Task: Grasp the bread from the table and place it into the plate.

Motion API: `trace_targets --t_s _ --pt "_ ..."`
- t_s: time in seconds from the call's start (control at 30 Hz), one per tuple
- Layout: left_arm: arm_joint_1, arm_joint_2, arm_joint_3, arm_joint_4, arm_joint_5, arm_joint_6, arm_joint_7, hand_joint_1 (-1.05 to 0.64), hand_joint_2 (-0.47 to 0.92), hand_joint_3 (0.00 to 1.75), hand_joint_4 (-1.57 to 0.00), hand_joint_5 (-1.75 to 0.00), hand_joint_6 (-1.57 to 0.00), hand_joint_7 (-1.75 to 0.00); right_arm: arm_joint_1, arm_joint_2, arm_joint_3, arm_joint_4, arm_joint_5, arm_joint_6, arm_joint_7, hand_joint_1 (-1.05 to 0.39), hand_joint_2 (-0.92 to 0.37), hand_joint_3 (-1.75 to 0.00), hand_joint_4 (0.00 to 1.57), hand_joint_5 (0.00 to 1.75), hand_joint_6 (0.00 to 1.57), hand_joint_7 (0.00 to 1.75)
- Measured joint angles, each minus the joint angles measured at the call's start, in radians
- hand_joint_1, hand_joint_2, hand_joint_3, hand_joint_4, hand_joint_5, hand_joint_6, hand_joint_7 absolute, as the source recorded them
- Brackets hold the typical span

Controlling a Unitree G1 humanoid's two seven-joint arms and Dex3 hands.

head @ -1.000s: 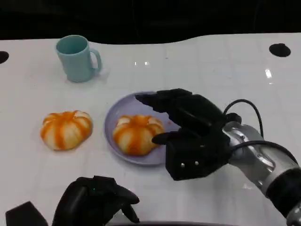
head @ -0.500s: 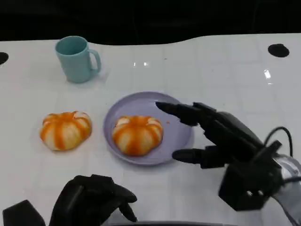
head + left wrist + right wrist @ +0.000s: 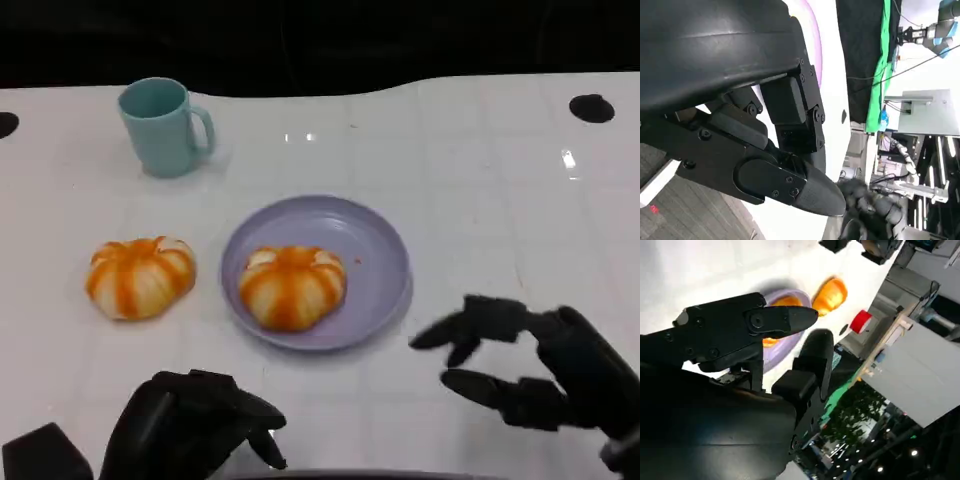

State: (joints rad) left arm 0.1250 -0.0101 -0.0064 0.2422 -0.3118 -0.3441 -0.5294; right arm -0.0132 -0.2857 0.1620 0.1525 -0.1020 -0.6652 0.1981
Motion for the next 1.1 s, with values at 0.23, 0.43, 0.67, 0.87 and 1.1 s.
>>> trace_targets --t_s 0.23,0.43,0.67,0.87,1.1 --pt "-0.005 0.002 0.003 0.004 0.000 0.000 -0.008 -0.96 0.91 0.00 -1.15 -1.03 -1.46 -0.19 0.092 0.001 -0.042 -0.061 0.031 0.008 0.010 -0.27 -0.68 -0.85 0.74 1.75 0.74 1.15" --pt "-0.009 0.003 0.005 0.005 0.001 0.000 -0.008 -0.97 0.91 0.00 -1.14 -1.04 -1.46 -0.19 0.100 0.026 -0.052 -0.004 0.018 -0.021 -0.010 -0.35 -0.65 -0.89 0.79 1.75 0.69 1.28" --pt "-0.009 0.009 0.010 0.006 0.001 -0.003 -0.014 -0.97 0.92 0.02 -1.13 -1.06 -1.46 -0.20 0.087 0.050 -0.069 0.080 -0.008 -0.063 -0.035 -0.33 -0.65 -0.90 0.83 1.75 0.64 1.40" --pt "-0.009 0.017 0.013 0.009 0.001 -0.014 -0.015 -0.98 0.91 0.01 -1.14 -1.07 -1.46 -0.21 0.074 0.067 -0.069 0.106 -0.009 -0.063 -0.035 -0.33 -0.63 -0.93 0.86 1.75 0.63 1.43" --pt "-0.009 0.018 0.014 0.009 0.000 -0.014 -0.015 -0.97 0.92 0.01 -1.13 -1.08 -1.45 -0.22 0.068 0.071 -0.069 0.114 -0.009 -0.053 -0.032 -0.35 -0.63 -0.91 0.84 1.75 0.65 1.42"
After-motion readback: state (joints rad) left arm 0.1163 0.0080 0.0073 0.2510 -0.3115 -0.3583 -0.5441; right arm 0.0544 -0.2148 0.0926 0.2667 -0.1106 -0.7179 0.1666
